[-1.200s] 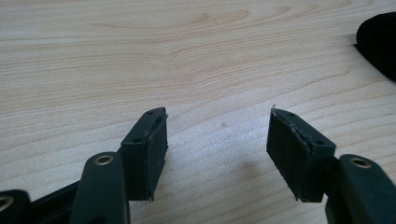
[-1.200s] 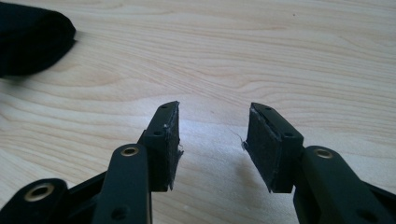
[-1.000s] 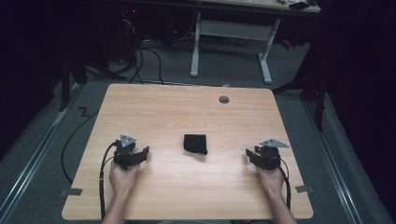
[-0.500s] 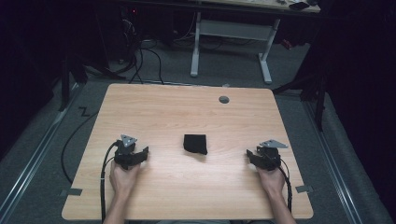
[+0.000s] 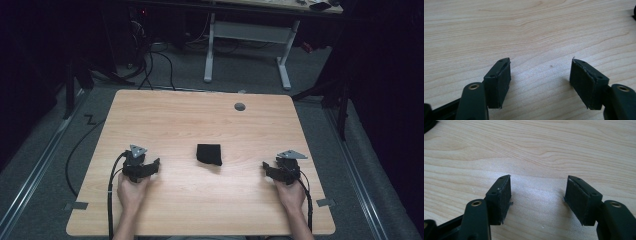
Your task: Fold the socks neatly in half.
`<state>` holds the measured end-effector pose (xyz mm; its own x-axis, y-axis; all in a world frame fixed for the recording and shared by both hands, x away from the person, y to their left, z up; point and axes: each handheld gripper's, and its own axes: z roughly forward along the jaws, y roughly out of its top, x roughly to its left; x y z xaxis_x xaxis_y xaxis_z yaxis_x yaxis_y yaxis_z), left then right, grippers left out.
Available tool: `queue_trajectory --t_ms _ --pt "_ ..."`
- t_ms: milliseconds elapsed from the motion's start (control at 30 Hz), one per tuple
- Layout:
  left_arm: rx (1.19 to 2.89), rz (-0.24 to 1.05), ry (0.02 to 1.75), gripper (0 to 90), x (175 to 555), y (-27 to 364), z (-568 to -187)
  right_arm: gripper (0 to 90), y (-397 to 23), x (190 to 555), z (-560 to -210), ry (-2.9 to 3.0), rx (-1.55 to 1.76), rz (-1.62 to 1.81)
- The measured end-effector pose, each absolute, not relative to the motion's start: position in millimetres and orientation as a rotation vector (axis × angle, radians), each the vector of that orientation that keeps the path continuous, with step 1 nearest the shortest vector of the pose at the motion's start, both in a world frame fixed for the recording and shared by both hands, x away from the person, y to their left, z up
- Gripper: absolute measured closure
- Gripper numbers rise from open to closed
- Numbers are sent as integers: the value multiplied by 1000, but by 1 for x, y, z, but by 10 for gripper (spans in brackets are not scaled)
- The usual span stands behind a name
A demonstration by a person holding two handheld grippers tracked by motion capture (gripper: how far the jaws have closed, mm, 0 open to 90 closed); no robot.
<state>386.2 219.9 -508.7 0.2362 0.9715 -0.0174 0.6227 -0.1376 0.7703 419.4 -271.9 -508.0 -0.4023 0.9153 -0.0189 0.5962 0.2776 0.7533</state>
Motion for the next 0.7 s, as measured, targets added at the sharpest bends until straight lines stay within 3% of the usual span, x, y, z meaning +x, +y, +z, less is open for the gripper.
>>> queue_trajectory --t_ms 700 --pt "1853 663 1451 326 386 219 -509 368 -271 420 -508 2100 1361 940"
